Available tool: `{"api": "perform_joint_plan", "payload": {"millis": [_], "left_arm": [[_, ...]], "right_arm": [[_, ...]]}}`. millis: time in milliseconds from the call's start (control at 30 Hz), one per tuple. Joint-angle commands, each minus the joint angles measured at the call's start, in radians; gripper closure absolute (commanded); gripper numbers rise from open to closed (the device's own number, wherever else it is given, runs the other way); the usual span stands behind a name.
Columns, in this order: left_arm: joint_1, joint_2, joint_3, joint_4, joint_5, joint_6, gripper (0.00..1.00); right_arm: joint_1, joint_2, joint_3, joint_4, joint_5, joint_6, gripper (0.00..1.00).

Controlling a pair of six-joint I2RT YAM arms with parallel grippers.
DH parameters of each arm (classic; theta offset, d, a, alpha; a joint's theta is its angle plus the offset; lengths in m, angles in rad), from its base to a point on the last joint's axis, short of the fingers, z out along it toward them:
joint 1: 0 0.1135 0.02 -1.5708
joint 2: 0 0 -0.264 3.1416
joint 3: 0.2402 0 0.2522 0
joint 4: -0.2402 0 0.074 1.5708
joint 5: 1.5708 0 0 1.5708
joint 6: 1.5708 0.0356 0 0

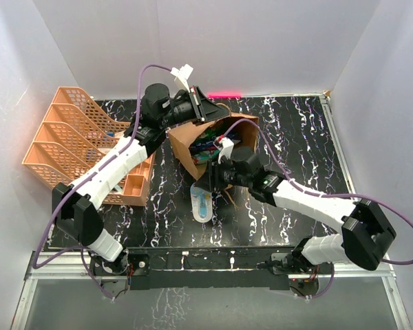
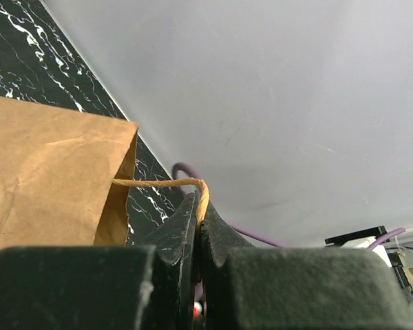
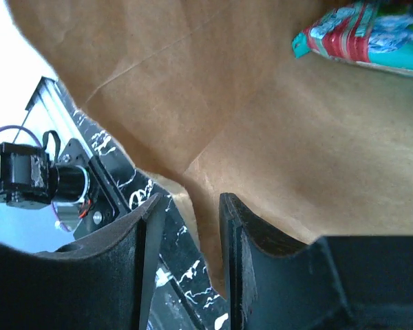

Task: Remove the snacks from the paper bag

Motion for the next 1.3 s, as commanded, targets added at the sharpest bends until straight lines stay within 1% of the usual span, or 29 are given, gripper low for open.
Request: {"api": "perform_joint_plan", "payload": {"millis": [0,67,167,300,367,467,533,600,667,700,733,833,867,900,967,1033,1133,1267], "left_arm": [[-0.018,-0.084,-0.023,0.014,0.018,0.021,1.0],[-0.023,-0.098,-0.042,0.011,0.026,0.028,1.0],[-0.035,-0.128,-0.091,0.023,0.031,0.033,1.0],[-0.053,-0.161,-0.148,0.049,0.044,0.035,1.0],[-0.057,-0.173,-0.16,0.032,0.035,0.045,1.0],[-0.059,-0.188,-0.175,0.025,0.019,0.052,1.0],[-0.059,-0.194,-0.178,0.027,0.01,0.049,1.0],[-0.061,-0.202,-0.191,0.051,0.008,0.032,1.0],[-0.068,-0.203,-0.209,0.077,0.0,0.016,1.0],[-0.075,-0.216,-0.219,0.089,-0.009,0.009,1.0],[-0.083,-0.232,-0.232,0.1,-0.017,0.001,1.0],[-0.102,-0.252,-0.272,0.136,-0.043,-0.018,1.0],[-0.105,-0.255,-0.28,0.137,-0.05,-0.022,1.0],[-0.108,-0.261,-0.284,0.134,-0.062,-0.025,1.0],[-0.11,-0.268,-0.296,0.136,-0.07,-0.03,1.0],[-0.11,-0.27,-0.301,0.138,-0.071,-0.032,1.0],[-0.11,-0.268,-0.287,0.116,-0.083,-0.023,1.0],[-0.11,-0.263,-0.247,0.056,-0.104,0.011,1.0]], "right_arm": [[0.012,-0.024,-0.051,0.15,-0.001,0.056,0.6],[0.012,-0.069,-0.068,0.112,0.046,0.02,0.58],[0.01,-0.163,-0.101,0.027,0.175,-0.057,0.53],[0.011,-0.29,-0.16,-0.018,0.301,-0.211,0.38],[0.01,-0.34,-0.185,-0.003,0.335,-0.31,0.34],[0.01,-0.398,-0.216,0.051,0.343,-0.49,0.34],[0.009,-0.429,-0.253,0.1,0.274,-0.664,0.34],[0.011,-0.437,-0.271,0.102,0.232,-0.855,0.34],[0.01,-0.424,-0.262,0.086,0.256,-0.967,0.33],[0.01,-0.412,-0.253,0.071,0.256,-1.016,0.34],[0.01,-0.401,-0.247,0.063,0.251,-1.068,0.38],[0.01,-0.375,-0.269,0.099,0.24,-1.207,0.6],[0.01,-0.372,-0.287,0.135,0.239,-1.248,0.65],[0.01,-0.37,-0.31,0.187,0.245,-1.274,0.66],[0.004,-0.35,-0.34,0.3,0.253,-1.281,0.66],[-0.017,-0.299,-0.33,0.35,0.19,-1.276,0.64],[-0.038,-0.204,-0.343,0.474,0.163,-1.276,0.64],[-0.138,-0.157,-0.377,0.597,0.037,-1.249,0.65]]}}
